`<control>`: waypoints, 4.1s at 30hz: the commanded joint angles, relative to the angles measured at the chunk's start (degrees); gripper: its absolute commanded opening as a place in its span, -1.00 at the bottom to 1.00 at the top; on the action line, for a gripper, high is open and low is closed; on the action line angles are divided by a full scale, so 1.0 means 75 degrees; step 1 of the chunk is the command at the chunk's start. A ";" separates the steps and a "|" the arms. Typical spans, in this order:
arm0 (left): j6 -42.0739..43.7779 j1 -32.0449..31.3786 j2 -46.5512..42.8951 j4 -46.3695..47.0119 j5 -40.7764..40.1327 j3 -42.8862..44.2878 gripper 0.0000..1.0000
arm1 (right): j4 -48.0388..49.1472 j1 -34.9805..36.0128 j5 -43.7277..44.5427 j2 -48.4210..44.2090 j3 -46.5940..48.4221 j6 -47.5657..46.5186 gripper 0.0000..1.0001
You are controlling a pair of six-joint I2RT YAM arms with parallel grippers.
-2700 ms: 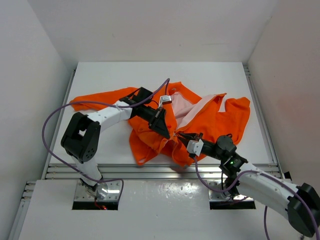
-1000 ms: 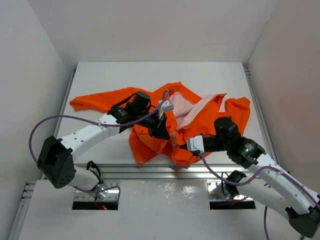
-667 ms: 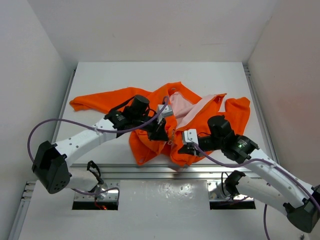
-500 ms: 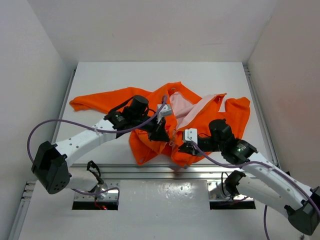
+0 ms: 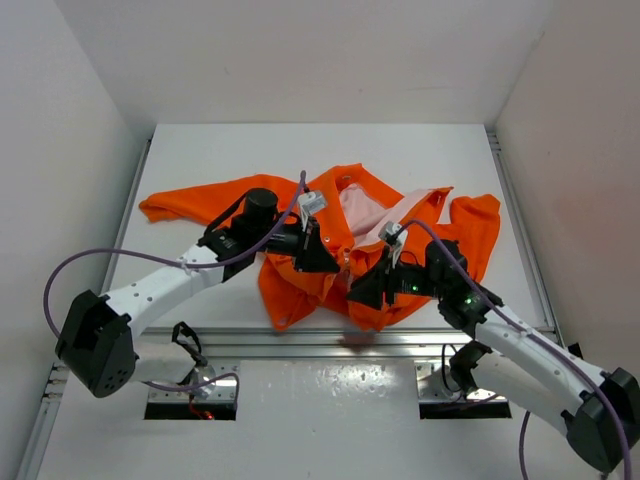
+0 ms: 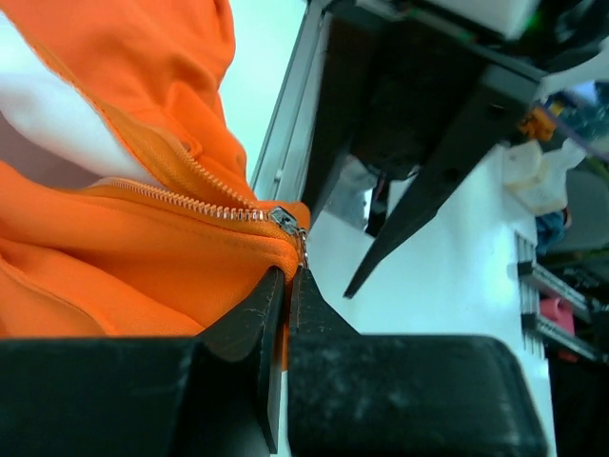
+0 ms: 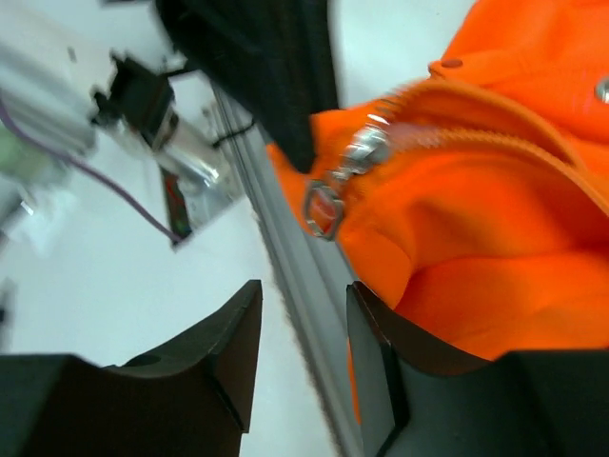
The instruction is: Zip up the jacket
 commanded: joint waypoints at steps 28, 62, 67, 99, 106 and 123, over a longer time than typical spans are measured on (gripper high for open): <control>-0.5805 0.1154 0.0929 0.3972 0.1217 -0.0249 -1.00 | 0.5191 0.2101 0.3170 -0.0930 -0.2512 -0.9728 -0.09; -0.6345 0.0943 0.0918 0.4394 0.1287 -0.0413 -1.00 | 0.7289 0.2112 0.3301 0.0394 -0.1786 -1.0982 -0.16; -0.6345 0.0943 0.0918 0.4394 0.1287 -0.0413 -1.00 | 0.7430 0.2101 0.3231 0.0652 -0.1716 -1.1052 -0.27; -0.6134 0.0943 0.0918 0.4230 0.1357 -0.0342 -1.00 | 0.6949 0.1866 0.3043 0.0946 -0.1751 -1.0888 -0.84; -0.5608 0.0943 0.0918 0.3587 0.1357 -0.0202 -1.00 | 0.7125 0.1866 0.2949 0.0736 -0.1775 -1.0713 -0.99; -0.1498 0.0780 0.0602 0.1149 0.0993 0.0185 -1.00 | 0.0096 0.1749 0.3617 -0.0801 0.0860 -0.5559 -0.99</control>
